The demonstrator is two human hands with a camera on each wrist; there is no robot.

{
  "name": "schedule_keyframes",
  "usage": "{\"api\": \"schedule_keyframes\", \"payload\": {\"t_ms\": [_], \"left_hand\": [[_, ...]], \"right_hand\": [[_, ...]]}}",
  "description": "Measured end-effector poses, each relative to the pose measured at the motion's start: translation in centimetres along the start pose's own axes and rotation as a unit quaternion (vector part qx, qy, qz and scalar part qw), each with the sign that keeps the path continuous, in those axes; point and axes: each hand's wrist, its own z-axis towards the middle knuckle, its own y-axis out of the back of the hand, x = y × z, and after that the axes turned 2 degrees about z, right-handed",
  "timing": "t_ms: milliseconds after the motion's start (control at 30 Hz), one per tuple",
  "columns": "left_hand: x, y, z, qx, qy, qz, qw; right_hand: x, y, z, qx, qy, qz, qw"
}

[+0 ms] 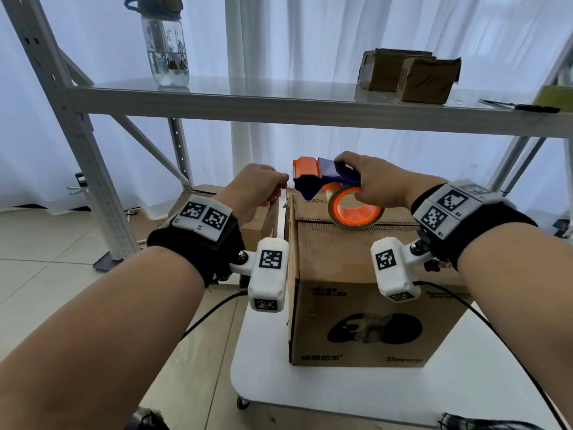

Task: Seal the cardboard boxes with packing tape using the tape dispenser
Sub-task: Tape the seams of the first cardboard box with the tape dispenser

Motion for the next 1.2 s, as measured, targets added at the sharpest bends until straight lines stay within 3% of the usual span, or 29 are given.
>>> {"api": "schedule_keyframes", "payload": {"t_ms": [167,333,433,500,600,700,967,1200], "left_hand": [[1.6,-1.2,0.1,-0.047,0.018,-0.037,0.998],[2.5,-2.7,-0.2,-0.073,-0.028,-0.105,0.991],[3.4,-3.3,-0.8,-0.018,-0.042,-0.11,0.993],[4.6,-3.2,-1.0,0.038,-0.059,-0.037,0.997],[6.1,-2.8,-0.7,0.115,-0.084,0.063,0.988],[6.7,-2.7,-0.1,0.143,-0.081,0.116,0.98],[7.1,-3.6,-0.3,0.058,-0.142,0.206,0.967],[7.8,-4.3,-0.7,0.013,-0.159,0.171,0.972]], "right_hand": [[-1.9,0.5,-1.0,0.014,-0.034,-0.026,0.999],[-2.8,0.4,-1.4,0.032,-0.028,0.041,0.998],[-2.8,0.4,-1.4,0.057,-0.026,0.106,0.992],[-2.7,0.0,-1.3,0.048,-0.027,0.104,0.993],[-3.2,-0.8,-0.9,-0.013,-0.032,0.068,0.997],[-3.4,-1.2,-0.7,-0.061,-0.017,0.005,0.998],[-2.1,-0.6,0.3,-0.025,0.02,-0.054,0.998],[-1.7,0.4,0.3,-0.002,0.039,-0.022,0.999]]}}
